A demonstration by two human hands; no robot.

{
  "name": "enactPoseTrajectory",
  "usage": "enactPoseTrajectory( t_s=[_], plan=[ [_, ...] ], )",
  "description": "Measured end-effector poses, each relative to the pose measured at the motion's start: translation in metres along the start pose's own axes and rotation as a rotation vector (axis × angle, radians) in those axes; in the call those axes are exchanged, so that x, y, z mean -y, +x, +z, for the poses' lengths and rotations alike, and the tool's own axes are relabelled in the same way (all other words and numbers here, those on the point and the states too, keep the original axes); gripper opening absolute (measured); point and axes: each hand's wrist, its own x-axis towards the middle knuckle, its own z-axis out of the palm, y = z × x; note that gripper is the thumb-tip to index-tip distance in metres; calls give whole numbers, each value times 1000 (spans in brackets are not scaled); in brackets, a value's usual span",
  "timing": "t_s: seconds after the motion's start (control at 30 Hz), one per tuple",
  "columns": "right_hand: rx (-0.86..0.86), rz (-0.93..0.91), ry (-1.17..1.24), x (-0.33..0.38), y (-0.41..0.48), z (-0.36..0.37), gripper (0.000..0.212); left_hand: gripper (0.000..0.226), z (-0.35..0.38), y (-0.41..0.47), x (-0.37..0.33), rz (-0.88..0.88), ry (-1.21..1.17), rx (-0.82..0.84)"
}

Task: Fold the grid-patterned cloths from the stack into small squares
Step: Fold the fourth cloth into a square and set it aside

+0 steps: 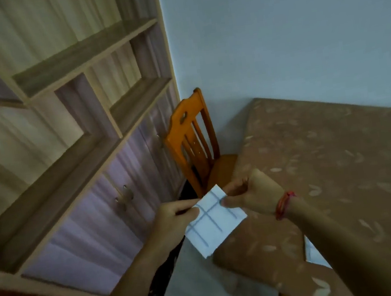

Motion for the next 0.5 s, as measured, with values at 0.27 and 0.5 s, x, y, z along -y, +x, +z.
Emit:
enactPoseTrajectory(
  t_s=[0.27,0.5],
  plan=[
    [-389,378,259,-67,34,-52,14,19,48,127,-2,-86,-111,163],
    [-683,604,394,-96,56,-80,6,8,85,218,-9,-157,-157,310]
  ],
)
